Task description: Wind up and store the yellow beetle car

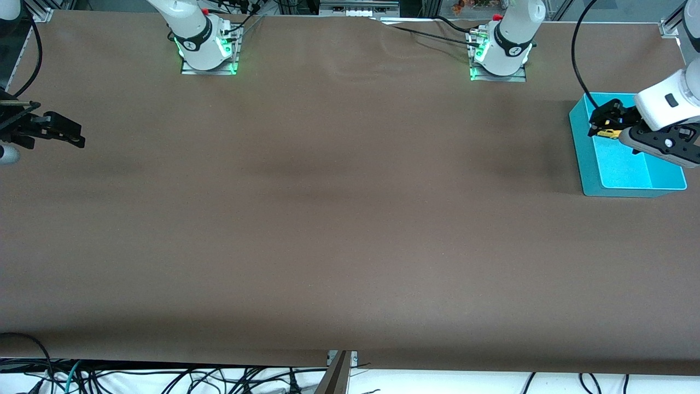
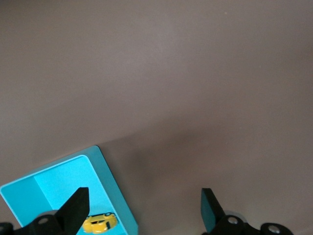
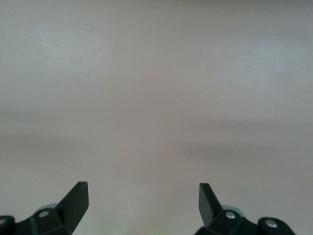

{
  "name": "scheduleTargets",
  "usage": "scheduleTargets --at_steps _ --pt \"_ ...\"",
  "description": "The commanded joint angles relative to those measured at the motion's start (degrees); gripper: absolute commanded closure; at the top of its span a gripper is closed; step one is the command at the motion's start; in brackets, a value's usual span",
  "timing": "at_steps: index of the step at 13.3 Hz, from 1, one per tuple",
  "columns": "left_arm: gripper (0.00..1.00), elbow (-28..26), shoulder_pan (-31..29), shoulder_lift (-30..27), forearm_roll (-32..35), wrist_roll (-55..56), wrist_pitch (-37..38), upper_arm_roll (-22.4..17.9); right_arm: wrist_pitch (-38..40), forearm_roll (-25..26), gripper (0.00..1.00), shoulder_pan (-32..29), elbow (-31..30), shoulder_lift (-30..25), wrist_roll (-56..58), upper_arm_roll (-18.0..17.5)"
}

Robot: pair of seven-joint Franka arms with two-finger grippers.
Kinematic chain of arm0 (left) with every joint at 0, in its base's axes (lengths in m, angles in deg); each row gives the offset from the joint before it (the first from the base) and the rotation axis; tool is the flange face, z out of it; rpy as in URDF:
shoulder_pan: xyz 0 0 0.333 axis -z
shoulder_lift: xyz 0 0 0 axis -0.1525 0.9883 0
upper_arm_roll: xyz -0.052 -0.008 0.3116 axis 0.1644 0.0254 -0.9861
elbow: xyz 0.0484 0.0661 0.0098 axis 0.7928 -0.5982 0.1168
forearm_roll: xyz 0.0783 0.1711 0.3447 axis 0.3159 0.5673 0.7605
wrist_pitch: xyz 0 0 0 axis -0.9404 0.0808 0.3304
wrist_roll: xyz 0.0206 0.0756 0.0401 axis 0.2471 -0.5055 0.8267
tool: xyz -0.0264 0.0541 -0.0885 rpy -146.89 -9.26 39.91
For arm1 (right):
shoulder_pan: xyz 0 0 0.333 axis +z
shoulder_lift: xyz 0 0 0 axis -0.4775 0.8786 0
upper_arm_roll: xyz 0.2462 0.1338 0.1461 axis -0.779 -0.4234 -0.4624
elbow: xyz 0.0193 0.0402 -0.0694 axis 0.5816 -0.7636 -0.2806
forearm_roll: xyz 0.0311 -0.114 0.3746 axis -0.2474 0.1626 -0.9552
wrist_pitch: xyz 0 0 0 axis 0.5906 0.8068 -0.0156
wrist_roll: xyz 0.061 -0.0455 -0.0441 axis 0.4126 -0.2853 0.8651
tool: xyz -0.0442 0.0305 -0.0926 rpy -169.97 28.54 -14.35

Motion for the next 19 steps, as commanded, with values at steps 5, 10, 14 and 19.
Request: scheduleTargets --at_steps 5,10,14,19 --pt "0.00 4.31 3.82 1.52 -1.53 28.06 1.46 2.16 0.01 -0.76 0.00 -0.09 -0.24 -0.48 -0.83 -0.08" --pt "0.00 10.36 3.82 3.37 -0.81 24.37 3.90 1.64 0.10 -0.67 0.00 -0.26 -0.24 -0.48 -0.83 -0.08" --pt "0.00 11.70 3.82 3.72 -1.17 25.33 6.56 1.64 0.18 -0.67 0.00 0.00 -0.24 -0.48 -1.00 -0.08" --pt "0.00 11.61 3.65 3.72 -1.96 24.37 6.29 1.64 0.18 -0.67 0.00 -0.18 -0.24 -0.48 -1.00 -0.08"
